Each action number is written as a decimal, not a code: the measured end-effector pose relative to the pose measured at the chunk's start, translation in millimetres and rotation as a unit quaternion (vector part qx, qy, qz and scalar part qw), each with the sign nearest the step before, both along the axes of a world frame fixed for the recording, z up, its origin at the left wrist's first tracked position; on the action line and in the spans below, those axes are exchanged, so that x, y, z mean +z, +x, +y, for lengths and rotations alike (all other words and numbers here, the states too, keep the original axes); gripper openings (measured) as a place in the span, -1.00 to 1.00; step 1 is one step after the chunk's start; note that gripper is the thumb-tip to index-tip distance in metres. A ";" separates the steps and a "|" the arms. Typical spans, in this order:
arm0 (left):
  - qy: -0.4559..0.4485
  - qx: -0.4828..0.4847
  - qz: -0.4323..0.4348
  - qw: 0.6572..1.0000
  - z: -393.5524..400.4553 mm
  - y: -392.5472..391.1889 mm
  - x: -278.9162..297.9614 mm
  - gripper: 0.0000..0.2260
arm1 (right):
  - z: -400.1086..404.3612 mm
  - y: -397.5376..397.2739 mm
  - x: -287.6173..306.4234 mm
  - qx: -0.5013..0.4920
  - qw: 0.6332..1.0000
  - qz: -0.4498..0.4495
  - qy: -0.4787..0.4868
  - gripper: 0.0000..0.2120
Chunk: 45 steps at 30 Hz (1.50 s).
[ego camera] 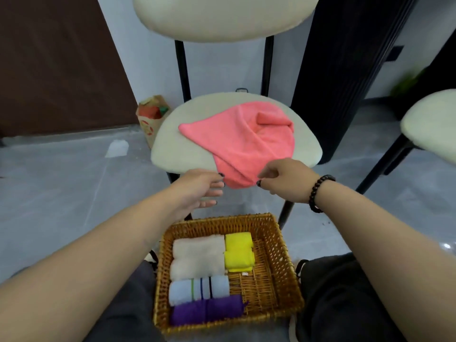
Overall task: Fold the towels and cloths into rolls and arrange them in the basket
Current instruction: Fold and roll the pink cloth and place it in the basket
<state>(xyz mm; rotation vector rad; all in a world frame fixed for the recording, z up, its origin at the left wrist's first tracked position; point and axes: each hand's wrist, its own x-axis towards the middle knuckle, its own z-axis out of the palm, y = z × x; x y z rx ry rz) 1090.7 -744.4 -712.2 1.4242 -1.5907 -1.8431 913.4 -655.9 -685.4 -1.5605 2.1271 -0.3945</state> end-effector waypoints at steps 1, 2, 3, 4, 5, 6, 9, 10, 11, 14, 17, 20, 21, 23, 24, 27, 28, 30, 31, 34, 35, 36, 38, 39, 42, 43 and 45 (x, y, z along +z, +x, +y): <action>-0.004 0.014 -0.004 1.000 0.0 -3.3 -0.4 -0.95 | -5.3 2.6 -1.2 0.002 1.000 0.024 -0.007 -0.74; -0.008 0.030 -0.012 0.999 -0.4 -7.5 -2.4 -0.92 | -11.9 6.0 -2.5 0.008 0.999 0.044 -0.018 -0.72; -0.009 0.045 -0.018 0.999 -1.0 -11.9 -5.0 -0.88 | -19.0 9.8 -3.9 0.014 0.998 0.057 -0.032 -0.70; -0.004 0.056 -0.018 0.998 -2.4 -17.6 -7.5 -0.83 | -26.0 13.6 -5.1 0.021 0.997 0.065 -0.044 -0.69; 0.008 0.066 -0.006 0.998 -4.5 -23.3 -9.7 -0.79 | -32.5 16.5 -7.0 0.027 0.995 0.076 -0.053 -0.68; 0.024 0.075 0.008 0.997 -7.0 -28.2 -11.4 -0.77 | -37.6 18.8 -8.9 0.030 0.994 0.091 -0.054 -0.67; 0.084 0.115 0.037 0.989 -17.8 -34.7 -13.1 -0.71 | -45.0 16.2 -14.5 0.029 0.981 0.186 -0.046 -0.66; 0.113 0.128 0.052 0.984 -21.1 -34.7 -12.4 -0.69 | -46.6 12.9 -16.8 0.032 0.972 0.229 -0.042 -0.65; 0.140 0.140 0.067 0.978 -24.0 -34.2 -11.3 -0.66 | -48.5 9.4 -19.6 0.034 0.965 0.256 -0.042 -0.64; 0.180 0.150 0.083 0.969 -28.7 -32.2 -8.1 -0.61 | -54.6 3.4 -24.3 0.029 0.967 0.246 -0.061 -0.71; 0.160 0.119 0.060 0.978 -26.6 -31.4 -7.0 -0.65 | -58.5 -2.3 -23.4 0.019 0.974 0.204 -0.093 -0.81; 0.113 0.094 0.029 0.989 -23.1 -30.2 -7.6 -0.72 | -58.3 -3.7 -11.6 -0.025 0.992 0.015 -0.120 -0.93; 0.099 0.094 0.026 0.990 -23.2 -29.4 -8.3 -0.73 | -56.6 -3.3 -6.0 -0.034 0.990 -0.044 -0.126 -0.96; 0.078 0.100 0.048 0.991 -24.4 -27.4 -9.7 -0.76 | -49.9 -0.2 4.2 -0.028 0.985 -0.124 -0.120 -0.89; 0.068 0.109 0.071 0.989 -25.1 -26.6 -9.3 -0.77 | -45.7 1.8 7.4 -0.020 0.983 -0.149 -0.106 -0.87; 0.036 0.149 0.130 0.980 -25.7 -22.0 -0.1 -0.81 | -33.4 6.6 9.6 -0.003 0.983 -0.175 -0.057 -0.88; 0.022 0.154 0.136 0.978 -26.9 -19.8 3.3 -0.83 | -30.1 7.9 9.5 0.006 0.984 -0.170 -0.046 -0.89; -0.002 0.160 0.139 0.977 -28.6 -14.5 11.1 -0.86 | -26.2 9.3 8.4 0.027 0.990 -0.137 -0.036 -0.92; -0.022 0.164 0.136 0.977 -29.5 -12.0 15.4 -0.87 | -25.2 9.5 7.9 0.032 0.992 -0.113 -0.043 -0.95; -0.176 0.120 0.102 0.972 -28.8 -4.1 31.9 -0.84 | -24.9 8.4 7.5 0.002 0.991 -0.064 -0.120 -0.88; -0.246 0.074 0.093 0.962 -26.4 0.0 39.6 -0.81 | -25.4 8.2 7.6 -0.008 0.985 -0.052 -0.162 -0.82; -0.308 0.008 0.075 0.948 -23.4 4.6 47.7 -0.80 | -26.0 9.3 8.8 -0.015 0.977 -0.048 -0.209 -0.76; -0.389 -0.130 0.008 0.912 -17.7 12.8 57.4 -0.81 | -26.6 14.4 12.1 -0.024 0.954 -0.094 -0.284 -0.67; -0.406 -0.174 -0.020 0.897 -15.0 16.8 59.1 -0.82 | -27.0 17.7 14.7 -0.028 0.942 -0.148 -0.301 -0.63; -0.407 -0.212 -0.027 0.888 -7.8 25.7 62.7 -0.87 | -26.2 25.9 22.8 0.005 0.910 -0.311 -0.273 -0.49; -0.412 -0.215 -0.015 0.886 -6.3 27.7 64.9 -0.89 | -25.3 27.4 24.0 0.027 0.909 -0.333 -0.249 -0.45; -0.424 -0.210 0.006 0.881 -7.8 32.0 68.5 -0.90 | -23.5 29.3 25.9 0.068 0.912 -0.346 -0.208 -0.41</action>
